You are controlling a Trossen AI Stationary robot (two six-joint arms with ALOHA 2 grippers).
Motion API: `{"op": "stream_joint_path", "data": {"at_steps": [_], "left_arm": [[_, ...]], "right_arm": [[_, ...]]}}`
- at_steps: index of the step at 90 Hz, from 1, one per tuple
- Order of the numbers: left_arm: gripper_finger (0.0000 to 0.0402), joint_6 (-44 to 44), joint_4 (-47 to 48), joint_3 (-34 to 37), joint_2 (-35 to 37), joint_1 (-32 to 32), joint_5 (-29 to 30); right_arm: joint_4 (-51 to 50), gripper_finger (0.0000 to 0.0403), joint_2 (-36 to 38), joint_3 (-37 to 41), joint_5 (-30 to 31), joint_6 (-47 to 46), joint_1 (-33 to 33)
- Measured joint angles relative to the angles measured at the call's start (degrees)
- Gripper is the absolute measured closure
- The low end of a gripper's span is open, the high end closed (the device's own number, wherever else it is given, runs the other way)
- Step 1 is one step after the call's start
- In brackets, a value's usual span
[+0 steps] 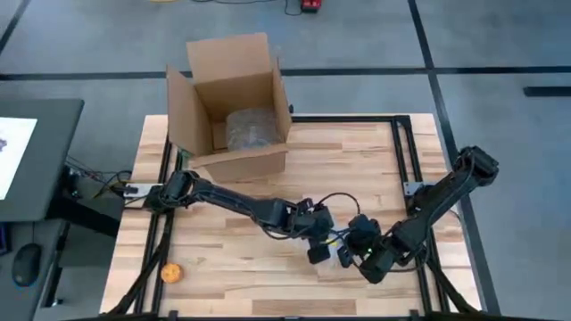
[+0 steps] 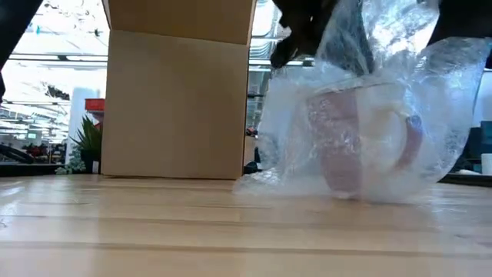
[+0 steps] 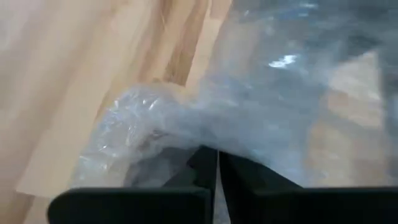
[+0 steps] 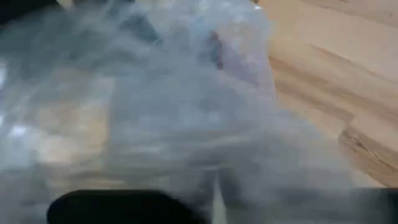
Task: Wrap mug
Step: Wrap the purple mug with the bubble wrap
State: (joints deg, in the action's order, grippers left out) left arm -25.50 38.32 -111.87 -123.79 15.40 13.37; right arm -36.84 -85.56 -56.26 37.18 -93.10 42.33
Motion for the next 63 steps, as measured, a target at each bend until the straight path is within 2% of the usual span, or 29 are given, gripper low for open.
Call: {"op": "stream_joint_path", "data": {"at_steps": [20, 28, 37, 46, 55, 63], "left_arm": [[0.0402, 0.29, 8.13, -4.03, 0.11, 0.02, -0.11], [0.0402, 1.07, 13.08, -6.25, 0.14, 0.72, -3.3], [0.0402, 5.17, 18.26, -7.35, 0.2, 3.24, -4.91], [0.0402, 11.29, 19.65, -7.4, 0.18, 5.88, -5.64], [0.0402, 12.38, 22.07, -7.33, 2.04, 8.22, -4.17], [0.0402, 10.13, 23.28, -7.43, 6.07, 10.24, 0.04]], "right_arm": [[0.2, 0.0403, 0.0, 0.01, -1.48, -0.05, -0.13], [0.08, 0.0403, 0.0, -0.01, -1.72, -0.05, -0.11], [0.0, 0.0403, -0.01, 0.0, -2.72, 0.22, -0.11], [0.04, 0.0403, -0.04, -0.01, -3.07, 0.56, -0.09], [0.01, 0.0403, -0.04, -0.01, -4.02, 0.67, -0.11], [0.04, 0.0403, -0.04, -0.01, -4.25, 0.66, -0.09]]}}
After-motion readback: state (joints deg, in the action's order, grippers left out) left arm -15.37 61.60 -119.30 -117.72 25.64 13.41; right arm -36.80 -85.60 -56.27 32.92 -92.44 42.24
